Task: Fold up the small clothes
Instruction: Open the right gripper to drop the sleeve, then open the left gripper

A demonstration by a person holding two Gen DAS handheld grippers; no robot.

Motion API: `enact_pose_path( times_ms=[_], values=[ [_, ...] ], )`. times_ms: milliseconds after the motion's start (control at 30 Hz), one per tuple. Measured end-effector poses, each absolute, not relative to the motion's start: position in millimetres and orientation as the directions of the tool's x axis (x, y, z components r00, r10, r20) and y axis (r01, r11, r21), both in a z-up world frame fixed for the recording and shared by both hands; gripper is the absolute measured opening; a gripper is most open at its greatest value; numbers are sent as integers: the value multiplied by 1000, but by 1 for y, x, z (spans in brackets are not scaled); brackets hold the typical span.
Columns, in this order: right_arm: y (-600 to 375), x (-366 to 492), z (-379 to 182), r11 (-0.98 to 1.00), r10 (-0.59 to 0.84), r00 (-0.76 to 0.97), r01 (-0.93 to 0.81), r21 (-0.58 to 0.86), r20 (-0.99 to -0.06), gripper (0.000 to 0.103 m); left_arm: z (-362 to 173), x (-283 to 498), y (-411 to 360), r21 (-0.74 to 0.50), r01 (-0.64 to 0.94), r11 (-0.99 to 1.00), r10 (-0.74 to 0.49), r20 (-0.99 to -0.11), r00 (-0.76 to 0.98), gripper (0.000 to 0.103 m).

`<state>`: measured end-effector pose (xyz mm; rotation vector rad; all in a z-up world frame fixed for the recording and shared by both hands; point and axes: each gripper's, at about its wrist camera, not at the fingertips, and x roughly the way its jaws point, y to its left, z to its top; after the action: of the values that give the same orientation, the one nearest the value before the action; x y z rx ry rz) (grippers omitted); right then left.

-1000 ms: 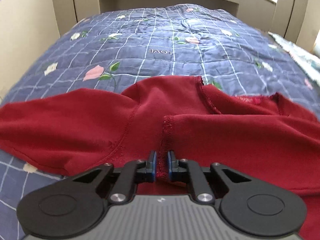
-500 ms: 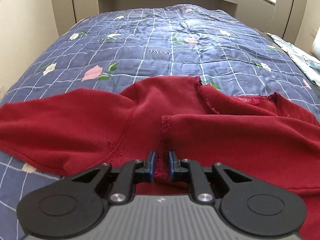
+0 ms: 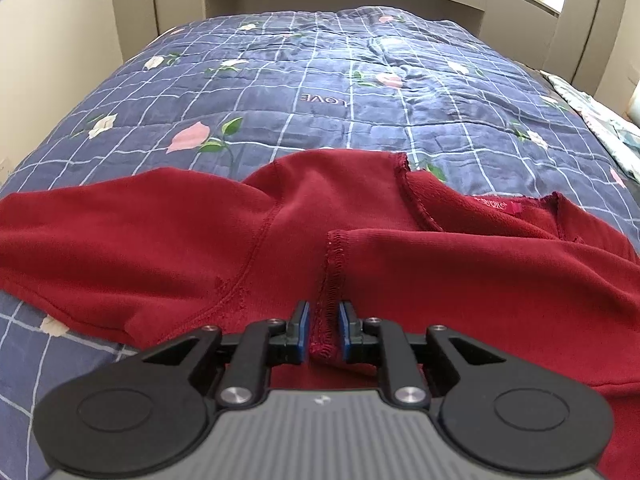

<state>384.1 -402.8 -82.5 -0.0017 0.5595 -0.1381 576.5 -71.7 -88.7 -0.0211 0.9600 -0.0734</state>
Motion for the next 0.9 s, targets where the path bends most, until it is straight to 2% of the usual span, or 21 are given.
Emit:
enact_pose_path(
  times_ms=[100, 233, 267, 333, 367, 433, 500, 600, 633, 733, 833, 867, 900],
  values=[
    [-396, 375, -80, 978, -206, 833, 179, -104, -513, 10, -90, 579, -71, -46, 41, 998, -61, -825, 561, 19],
    [-405, 371, -96, 975, -212, 777, 210, -73, -593, 4, -91, 581, -77, -18, 30, 999, -32, -827, 562, 20],
    [-408, 370, -96, 979, -188, 783, 198, -49, -593, 6, -91, 580, -77, -17, 31, 999, -31, -824, 565, 20],
    [-408, 366, -86, 981, -186, 803, 182, -63, -567, 16, -90, 579, -76, -30, 38, 999, -46, -820, 570, 20],
    [-407, 364, -80, 981, -190, 810, 171, -88, -554, 24, -88, 579, -75, -40, 37, 999, -54, -819, 571, 23],
    [-407, 359, -67, 979, -204, 823, 178, -100, -530, 31, -83, 574, -69, -80, 35, 996, -86, -812, 578, 43],
    [-410, 357, -56, 979, -197, 836, 191, -65, -513, 43, -78, 568, -67, -97, 34, 995, -98, -799, 593, 55],
    [-426, 364, -44, 972, -146, 850, 218, 85, -506, 54, -72, 564, -70, -76, 43, 996, -86, -800, 594, 56],
    [-432, 371, -44, 965, -110, 842, 218, 147, -529, 55, -72, 563, -71, -70, 49, 996, -86, -802, 591, 58],
    [-451, 397, -59, 917, -6, 814, 236, 321, -581, 53, -74, 562, -75, -54, 46, 997, -70, -814, 577, 60],
    [-469, 417, -75, 830, 47, 790, 309, 464, -611, 44, -80, 561, -75, -59, 43, 997, -73, -826, 558, 61],
    [-474, 420, -79, 796, 68, 785, 329, 508, -616, 36, -82, 559, -74, -57, 42, 998, -71, -828, 557, 61],
    [-479, 422, -82, 762, 96, 784, 338, 552, -613, 17, -84, 558, -75, -51, 44, 998, -67, -828, 557, 62]
  ],
)
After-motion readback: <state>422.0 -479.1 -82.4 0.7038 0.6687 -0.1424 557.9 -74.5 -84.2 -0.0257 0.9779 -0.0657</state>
